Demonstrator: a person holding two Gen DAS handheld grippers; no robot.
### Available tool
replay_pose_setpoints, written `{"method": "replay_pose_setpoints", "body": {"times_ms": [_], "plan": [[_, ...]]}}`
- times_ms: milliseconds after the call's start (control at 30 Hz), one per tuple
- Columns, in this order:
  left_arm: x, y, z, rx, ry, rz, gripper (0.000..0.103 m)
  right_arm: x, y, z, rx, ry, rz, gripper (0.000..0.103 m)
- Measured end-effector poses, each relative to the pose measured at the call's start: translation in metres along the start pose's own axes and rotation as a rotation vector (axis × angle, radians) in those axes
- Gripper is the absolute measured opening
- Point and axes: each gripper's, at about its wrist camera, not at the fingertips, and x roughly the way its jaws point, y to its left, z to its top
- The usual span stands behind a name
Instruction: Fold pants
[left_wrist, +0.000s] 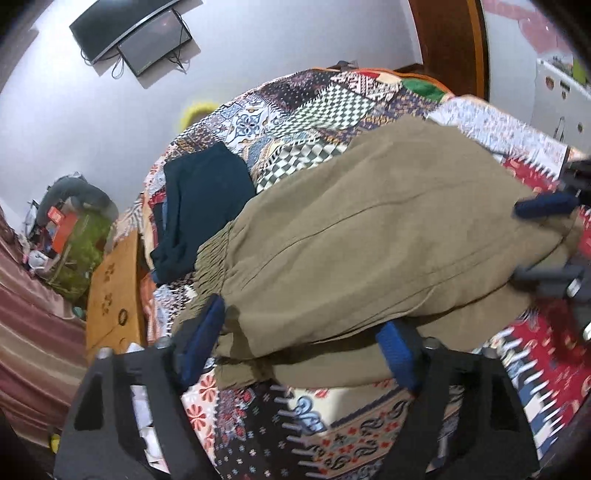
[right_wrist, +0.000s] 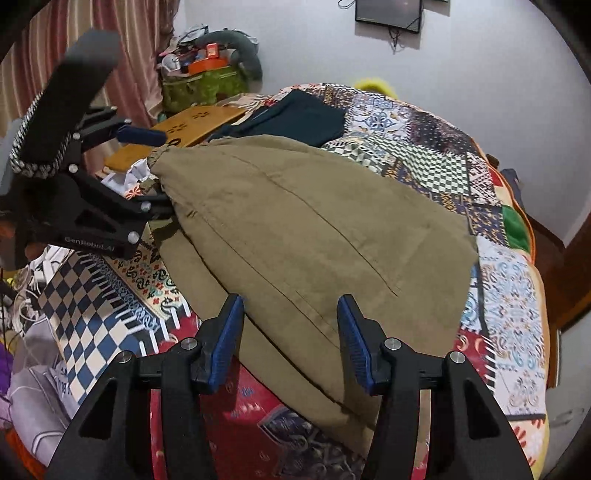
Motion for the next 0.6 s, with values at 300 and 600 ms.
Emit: {"method": "replay_pose_setpoints", "body": {"times_ms": [300,600], "plan": [[-0.01,0.003,0.019,-0.086,-0.034,-0.071,0.019,0.007,0.008,0.009,-0.007,-0.011,0.011,0.044],[-0.032,-0.007,0.014,-0.054,-0.078,-0.081,0.013,-0.012,0.002,0.009,0.032,-0.054,0.036,0.008]]}}
